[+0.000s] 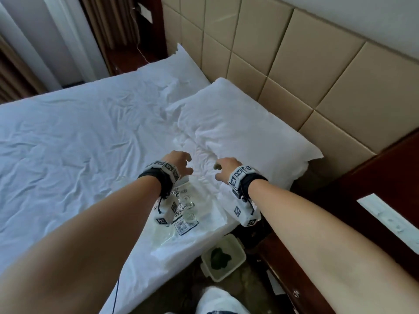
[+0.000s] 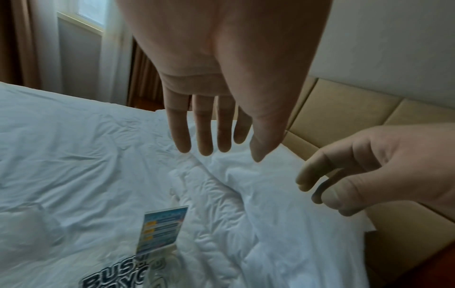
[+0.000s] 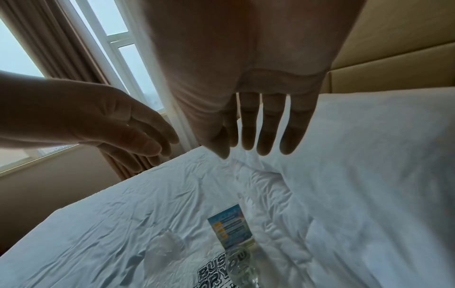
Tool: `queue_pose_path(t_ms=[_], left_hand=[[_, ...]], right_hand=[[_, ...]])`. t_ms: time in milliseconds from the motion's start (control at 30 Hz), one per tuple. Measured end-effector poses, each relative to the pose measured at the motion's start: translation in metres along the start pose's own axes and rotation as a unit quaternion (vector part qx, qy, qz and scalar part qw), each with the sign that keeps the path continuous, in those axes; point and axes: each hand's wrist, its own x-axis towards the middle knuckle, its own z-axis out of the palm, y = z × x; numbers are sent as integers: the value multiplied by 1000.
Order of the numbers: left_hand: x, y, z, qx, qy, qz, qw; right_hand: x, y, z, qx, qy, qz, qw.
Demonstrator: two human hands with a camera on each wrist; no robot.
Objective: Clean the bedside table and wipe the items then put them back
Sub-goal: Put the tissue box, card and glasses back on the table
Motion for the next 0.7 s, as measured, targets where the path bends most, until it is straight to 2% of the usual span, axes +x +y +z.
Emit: queue_pose_path(t_ms=[333, 533, 700], left_hand=[[60, -94, 31, 0, -60, -89, 994], [101, -132, 63, 4, -83, -94, 992], [139, -157, 90, 14, -123, -70, 990]], right_hand=[[112, -34, 41, -23, -77, -37, 996], [173, -48, 73, -42, -105, -41, 993], [220, -55, 100, -52, -109, -20, 993]])
